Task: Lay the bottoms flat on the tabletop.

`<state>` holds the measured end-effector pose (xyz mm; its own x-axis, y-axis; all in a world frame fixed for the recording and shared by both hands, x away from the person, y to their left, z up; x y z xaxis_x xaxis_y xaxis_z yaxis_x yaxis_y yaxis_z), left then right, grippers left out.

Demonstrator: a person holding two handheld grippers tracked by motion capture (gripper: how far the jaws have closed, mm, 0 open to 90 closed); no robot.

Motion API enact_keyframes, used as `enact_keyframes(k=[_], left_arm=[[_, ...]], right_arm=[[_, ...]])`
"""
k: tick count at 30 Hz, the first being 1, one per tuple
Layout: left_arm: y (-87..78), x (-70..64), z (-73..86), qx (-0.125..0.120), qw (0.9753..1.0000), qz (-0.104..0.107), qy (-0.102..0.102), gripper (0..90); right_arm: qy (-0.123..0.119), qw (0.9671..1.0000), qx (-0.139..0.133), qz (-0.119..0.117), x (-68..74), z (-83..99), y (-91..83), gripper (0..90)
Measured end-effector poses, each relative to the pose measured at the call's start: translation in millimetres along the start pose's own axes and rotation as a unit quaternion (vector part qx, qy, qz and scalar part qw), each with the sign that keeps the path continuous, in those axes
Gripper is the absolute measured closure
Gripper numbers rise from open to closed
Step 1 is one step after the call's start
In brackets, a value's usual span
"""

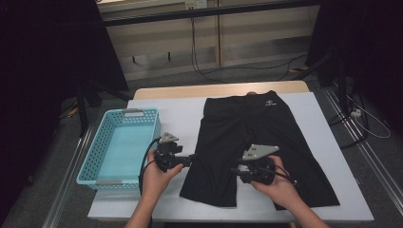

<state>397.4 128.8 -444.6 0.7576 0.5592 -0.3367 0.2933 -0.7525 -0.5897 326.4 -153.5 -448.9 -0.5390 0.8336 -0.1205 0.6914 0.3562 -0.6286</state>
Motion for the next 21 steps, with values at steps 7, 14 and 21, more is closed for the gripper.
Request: enact_keyframes(k=[7, 14, 21], left_arm=[[1.2, 0.3, 0.5, 0.002, 1.0000, 0.002, -0.002, 27.3], [0.7, 1.2, 0.5, 0.001, 1.0000, 0.003, -0.004, 27.1], [1.4, 1.1, -0.1, -0.004, 1.0000, 0.002, -0.005, 26.8]], right_arm=[[0.008, 0.9987, 0.041, 0.029, -5.7, 5.3, 24.0, 58.8], [0.003, 0.9985, 0.032, 0.044, 0.8, -4.7, 33.8, 54.9], [-0.005, 0.9990, 0.024, 0.038, 10.0, -6.0, 43.1, 52.5]])
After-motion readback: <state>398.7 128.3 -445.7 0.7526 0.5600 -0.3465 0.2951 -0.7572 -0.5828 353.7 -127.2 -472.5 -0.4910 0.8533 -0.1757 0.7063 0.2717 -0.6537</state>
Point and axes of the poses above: each handheld gripper's, and its own axes: y roughly forward along the jaws, z roughly out of its underside, x roughly to its left, the point moved 2 cm from there along y, roughly forward along the jaws, and after that the axes turned 14 degrees about z, right-handed, at the moved point
